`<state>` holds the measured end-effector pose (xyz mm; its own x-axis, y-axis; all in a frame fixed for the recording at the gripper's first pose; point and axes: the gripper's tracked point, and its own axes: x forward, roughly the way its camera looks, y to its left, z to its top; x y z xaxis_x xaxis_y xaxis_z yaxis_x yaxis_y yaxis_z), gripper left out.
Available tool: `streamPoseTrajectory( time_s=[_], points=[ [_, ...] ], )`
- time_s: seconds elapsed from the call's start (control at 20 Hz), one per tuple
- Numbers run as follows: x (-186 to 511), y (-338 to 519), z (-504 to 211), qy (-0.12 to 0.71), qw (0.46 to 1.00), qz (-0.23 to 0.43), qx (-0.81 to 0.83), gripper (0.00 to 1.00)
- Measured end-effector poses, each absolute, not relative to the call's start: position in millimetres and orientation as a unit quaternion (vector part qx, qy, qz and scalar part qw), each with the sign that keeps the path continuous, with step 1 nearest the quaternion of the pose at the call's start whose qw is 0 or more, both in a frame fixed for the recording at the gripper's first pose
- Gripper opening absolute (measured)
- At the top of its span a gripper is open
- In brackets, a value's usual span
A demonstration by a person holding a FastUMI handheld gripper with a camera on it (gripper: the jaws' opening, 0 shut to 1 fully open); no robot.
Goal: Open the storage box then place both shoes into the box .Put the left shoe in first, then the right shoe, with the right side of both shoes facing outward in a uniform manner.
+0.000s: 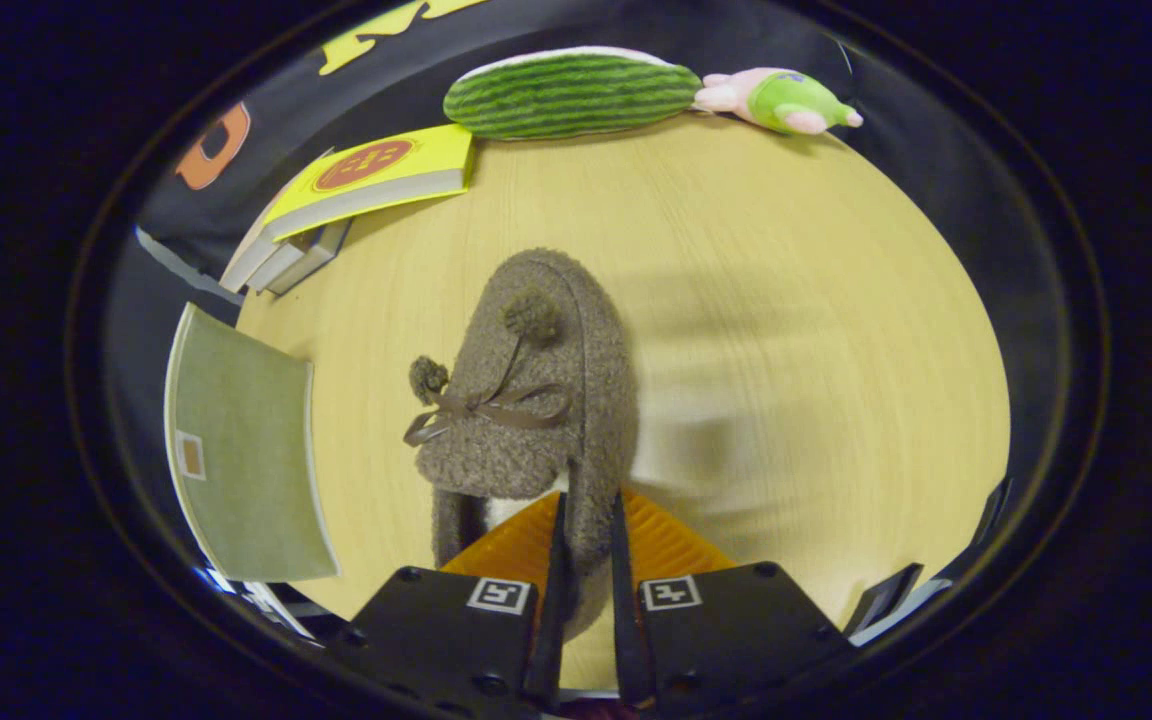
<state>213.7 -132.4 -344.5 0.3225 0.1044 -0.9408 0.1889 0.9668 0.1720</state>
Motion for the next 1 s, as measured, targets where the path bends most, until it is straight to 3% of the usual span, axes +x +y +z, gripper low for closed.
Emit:
streamPoseTrajectory(
  time_s=[0.1, 0.6, 1.0],
  points=[
    [214.1, -133.5, -335.1, 0.574, 0.808, -0.024, 0.13, 0.07],
    [197.9, -112.7, -246.2, 0.54, 0.83, -0.015, 0.139, 0.07],
    [200.0, -47.3, -176.1, 0.519, 0.841, 0.023, 0.149, 0.06]
  ],
)
